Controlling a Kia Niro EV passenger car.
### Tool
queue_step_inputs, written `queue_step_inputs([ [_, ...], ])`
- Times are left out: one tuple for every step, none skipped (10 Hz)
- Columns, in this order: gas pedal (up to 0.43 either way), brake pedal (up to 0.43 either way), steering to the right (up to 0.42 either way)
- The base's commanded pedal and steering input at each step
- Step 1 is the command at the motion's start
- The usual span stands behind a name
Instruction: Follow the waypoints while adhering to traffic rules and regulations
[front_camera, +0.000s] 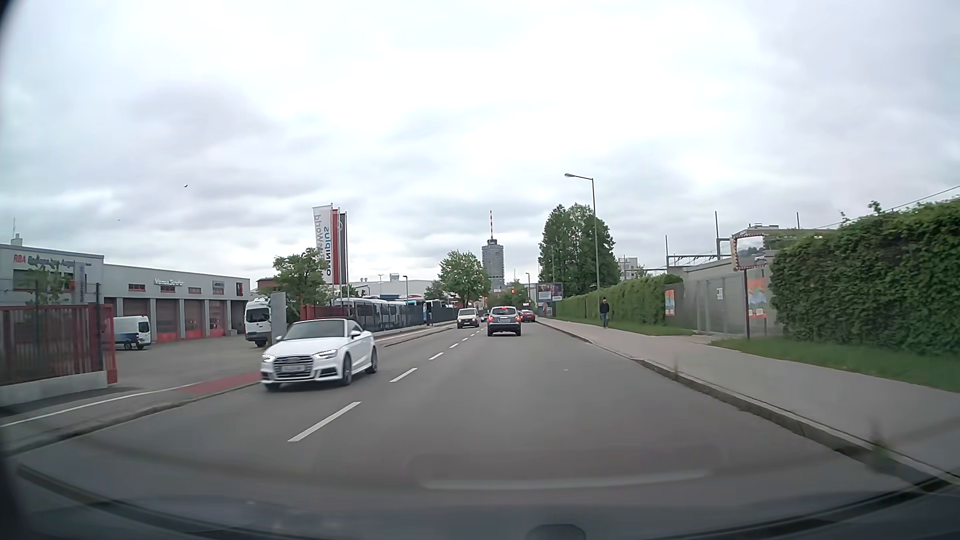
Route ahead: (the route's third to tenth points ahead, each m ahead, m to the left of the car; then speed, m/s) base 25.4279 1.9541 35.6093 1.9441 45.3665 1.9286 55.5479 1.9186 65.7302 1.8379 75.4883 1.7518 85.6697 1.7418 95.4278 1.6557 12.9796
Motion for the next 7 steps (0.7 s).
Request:
queue_step_inputs([
  [0.079, 0.0, -0.002],
  [0.079, 0.0, -0.002],
  [0.067, 0.0, -0.002],
  [0.067, 0.0, -0.002],
  [0.067, 0.0, -0.002],
  [0.067, 0.0, -0.002],
  [0.067, 0.0, -0.002],
])
